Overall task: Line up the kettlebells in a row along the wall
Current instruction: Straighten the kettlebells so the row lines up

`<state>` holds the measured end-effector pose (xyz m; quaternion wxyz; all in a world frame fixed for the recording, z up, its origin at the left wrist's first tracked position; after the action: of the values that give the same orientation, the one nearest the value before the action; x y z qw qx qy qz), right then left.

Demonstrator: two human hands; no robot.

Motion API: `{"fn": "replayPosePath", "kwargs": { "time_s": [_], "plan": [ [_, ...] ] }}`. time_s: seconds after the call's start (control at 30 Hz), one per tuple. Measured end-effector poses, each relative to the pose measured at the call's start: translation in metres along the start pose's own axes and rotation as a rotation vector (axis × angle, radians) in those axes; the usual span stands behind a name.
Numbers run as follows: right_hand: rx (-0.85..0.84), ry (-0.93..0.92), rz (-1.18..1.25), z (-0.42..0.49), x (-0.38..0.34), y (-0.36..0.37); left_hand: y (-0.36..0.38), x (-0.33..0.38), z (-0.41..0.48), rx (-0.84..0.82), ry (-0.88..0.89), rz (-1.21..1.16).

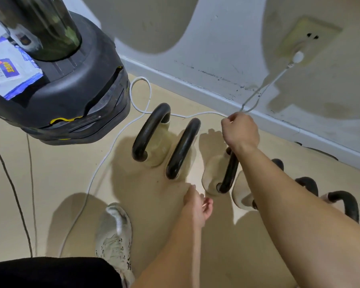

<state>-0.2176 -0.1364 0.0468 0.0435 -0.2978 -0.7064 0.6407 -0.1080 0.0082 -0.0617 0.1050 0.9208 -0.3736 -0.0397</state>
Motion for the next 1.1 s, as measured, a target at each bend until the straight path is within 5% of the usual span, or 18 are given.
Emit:
{"fn": "replayPosePath", "kwargs": {
  "time_s": [0.13, 0.33, 0.67, 1.1],
  "plan": [
    [-0.266, 0.144, -0.007, -0.013, 0.045, 0.021, 0.036, -0.021, -0.007, -0.181, 0.002, 0.102],
    [-0.364, 0.496, 0.793, -0.018, 0.045, 0.047, 0.052, -0.015, -0.005, -0.200, 0.055, 0.015],
    [-0.261, 0.522, 0.918, -0.018, 0.046, 0.063, 0.045, -0.002, -0.001, -0.163, -0.029, 0.159],
    [-0.292, 0.470, 0.915, -0.024, 0.027, 0.073, 0.030, 0.011, 0.001, -0.190, -0.048, -0.015]
  ]
}}
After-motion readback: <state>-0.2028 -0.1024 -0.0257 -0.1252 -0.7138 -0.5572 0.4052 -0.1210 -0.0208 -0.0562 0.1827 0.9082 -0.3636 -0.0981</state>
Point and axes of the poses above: each hand's wrist, its own z-axis towards the middle knuckle, its own y-axis out of the palm, x = y × z, the point moved 1 cm from there along z, towards the middle knuckle, and after that the axes turned 9 degrees about -z, right-handed, at the moved point
